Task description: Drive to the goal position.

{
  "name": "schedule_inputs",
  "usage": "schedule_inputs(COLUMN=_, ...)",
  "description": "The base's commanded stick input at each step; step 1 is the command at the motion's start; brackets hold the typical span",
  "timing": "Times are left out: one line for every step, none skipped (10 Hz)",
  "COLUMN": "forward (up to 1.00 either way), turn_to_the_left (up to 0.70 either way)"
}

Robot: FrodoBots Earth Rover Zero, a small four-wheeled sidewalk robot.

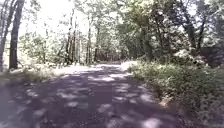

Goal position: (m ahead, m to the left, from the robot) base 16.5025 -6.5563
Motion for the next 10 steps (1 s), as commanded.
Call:
schedule_inputs(forward=0.45, turn_to_the_left=0.00)
schedule_inputs(forward=0.45, turn_to_the_left=0.00)
schedule_inputs(forward=0.45, turn_to_the_left=0.00)
schedule_inputs(forward=0.45, turn_to_the_left=0.00)
schedule_inputs(forward=0.45, turn_to_the_left=0.00)
schedule_inputs(forward=0.45, turn_to_the_left=0.00)
schedule_inputs(forward=0.45, turn_to_the_left=0.00)
schedule_inputs(forward=0.45, turn_to_the_left=0.00)
schedule_inputs(forward=0.45, turn_to_the_left=0.00)
schedule_inputs(forward=0.45, turn_to_the_left=0.00)
